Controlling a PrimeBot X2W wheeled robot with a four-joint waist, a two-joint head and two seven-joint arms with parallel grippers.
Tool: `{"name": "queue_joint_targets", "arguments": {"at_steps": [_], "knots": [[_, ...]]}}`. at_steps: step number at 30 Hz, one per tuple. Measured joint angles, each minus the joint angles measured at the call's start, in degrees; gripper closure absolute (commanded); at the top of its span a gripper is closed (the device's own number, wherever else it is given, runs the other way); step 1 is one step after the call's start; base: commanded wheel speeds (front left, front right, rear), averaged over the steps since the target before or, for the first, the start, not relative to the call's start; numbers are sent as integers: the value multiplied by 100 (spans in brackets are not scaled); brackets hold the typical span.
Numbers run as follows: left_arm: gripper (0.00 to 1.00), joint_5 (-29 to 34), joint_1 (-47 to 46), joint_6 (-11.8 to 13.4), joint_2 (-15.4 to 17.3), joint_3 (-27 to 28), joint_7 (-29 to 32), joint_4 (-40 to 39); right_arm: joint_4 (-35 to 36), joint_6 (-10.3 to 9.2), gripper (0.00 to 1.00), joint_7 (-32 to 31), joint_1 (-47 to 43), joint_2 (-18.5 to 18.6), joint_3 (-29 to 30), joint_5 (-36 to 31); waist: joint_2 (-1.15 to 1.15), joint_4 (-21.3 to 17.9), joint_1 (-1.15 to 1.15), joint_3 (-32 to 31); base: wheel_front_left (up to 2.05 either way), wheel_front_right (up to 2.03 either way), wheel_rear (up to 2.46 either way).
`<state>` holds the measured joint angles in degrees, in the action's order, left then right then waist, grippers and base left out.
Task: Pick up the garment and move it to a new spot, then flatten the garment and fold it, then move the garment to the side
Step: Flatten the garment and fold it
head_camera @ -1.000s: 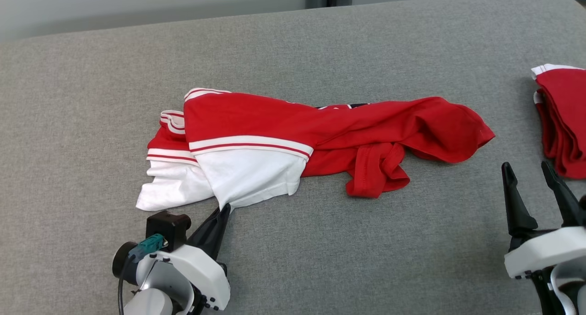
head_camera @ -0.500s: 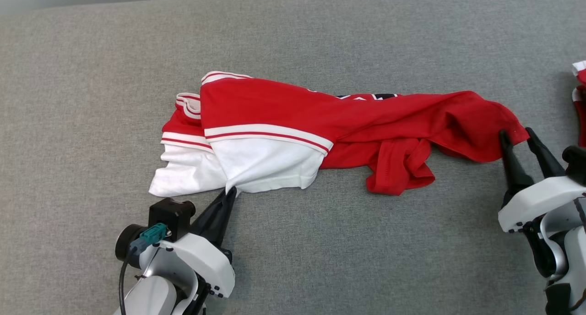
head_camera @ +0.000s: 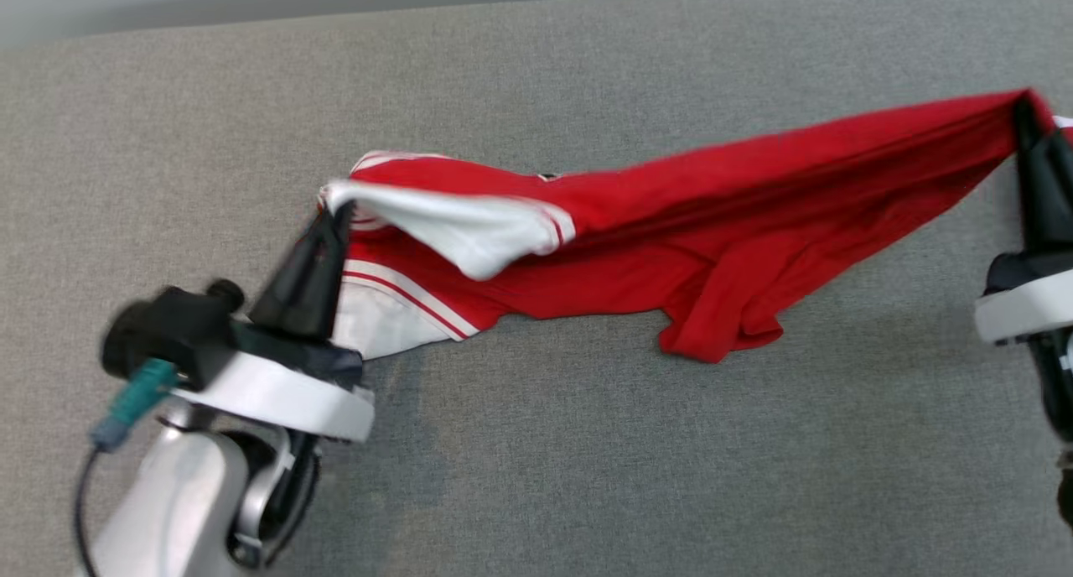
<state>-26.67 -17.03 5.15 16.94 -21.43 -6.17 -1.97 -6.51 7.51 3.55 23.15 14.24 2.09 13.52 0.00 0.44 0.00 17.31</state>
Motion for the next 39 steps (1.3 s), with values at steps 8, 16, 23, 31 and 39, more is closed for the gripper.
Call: {"name": "queue_joint_targets", "arguments": {"at_steps": [8,16,23,31,39], "knots": [[100,149,-909,198,510,710,115,-1382,1367,0,100,-546,371,286,165,-29,0,-5,0,-232,0,0,0],[100,380,-2217,331,903,1213,382,-2249,2522,0,100,-1115,885,565,410,86,0,-12,0,-354,0,0,0],[100,380,-2744,322,983,1249,635,-2414,2764,0,100,-1418,920,561,503,81,0,-80,0,-347,0,0,0],[100,269,-3210,133,872,945,746,-1773,1938,0,100,-1360,1257,481,274,380,0,-84,0,-118,0,0,0],[100,368,-4757,-292,630,580,592,350,180,-1,100,-799,2907,467,-289,628,0,-77,0,337,0,0,0]]}}
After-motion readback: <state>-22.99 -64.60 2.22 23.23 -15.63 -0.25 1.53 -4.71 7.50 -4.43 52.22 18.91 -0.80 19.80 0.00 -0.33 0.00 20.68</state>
